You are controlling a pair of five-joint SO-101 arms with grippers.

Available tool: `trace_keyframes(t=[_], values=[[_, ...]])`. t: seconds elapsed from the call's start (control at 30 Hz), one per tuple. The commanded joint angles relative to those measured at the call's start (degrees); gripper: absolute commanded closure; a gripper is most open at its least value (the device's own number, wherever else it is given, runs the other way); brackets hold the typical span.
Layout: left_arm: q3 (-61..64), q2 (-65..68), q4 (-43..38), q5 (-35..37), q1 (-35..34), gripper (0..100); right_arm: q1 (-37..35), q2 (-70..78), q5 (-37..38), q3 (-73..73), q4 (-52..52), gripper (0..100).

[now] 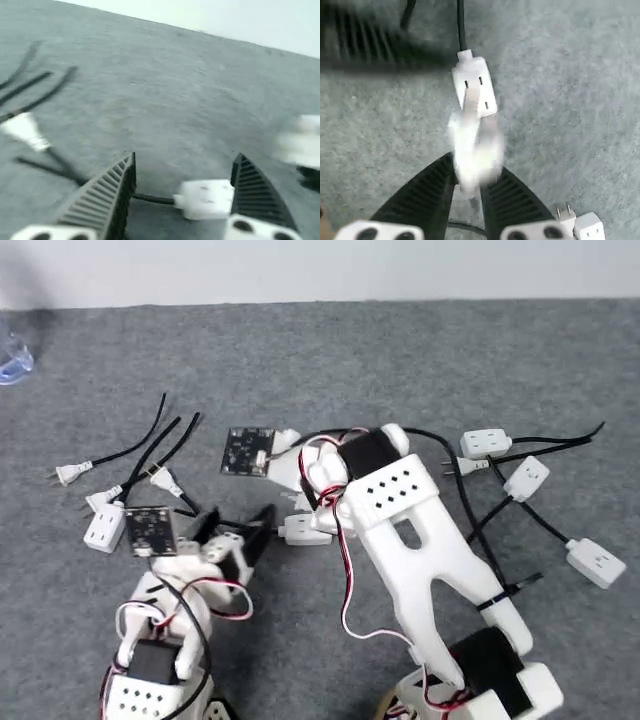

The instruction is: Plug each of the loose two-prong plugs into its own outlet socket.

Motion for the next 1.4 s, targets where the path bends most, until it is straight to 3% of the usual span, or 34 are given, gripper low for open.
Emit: trace_keyframes(t=[0.0, 0.3, 0.57, 0.87, 1.03, 1.2, 1.37], values=[[-0.7, -0.4, 3.0, 0.1, -7.2, 71, 0.9, 0.7, 4.0, 0.8, -3.1, 99.1], [-0.7, -0.4, 4.9, 0.1, -3.1, 71, 9.7, 4.3, 8.3, -0.6, -2.0, 99.1], [-0.7, -0.4, 5.4, 0.0, -2.6, 71, 15.3, -5.5, 9.9, -5.2, 8.5, 99.1], [-0.7, -0.2, 5.4, 0.0, -2.9, 71, 15.9, -7.6, 11.4, -12.8, 20.8, 99.1], [-0.7, -0.1, 5.4, 0.0, -3.0, 71, 17.6, -6.4, 12.3, -5.3, 18.9, 99.1], [-0.7, -0.1, 5.4, 0.0, -2.9, 71, 20.4, -6.8, 12.5, 3.7, 9.4, 99.0], [-0.7, -0.1, 5.4, 0.0, -2.6, 71, 17.4, -6.3, 9.6, 8.4, 2.7, 98.4]])
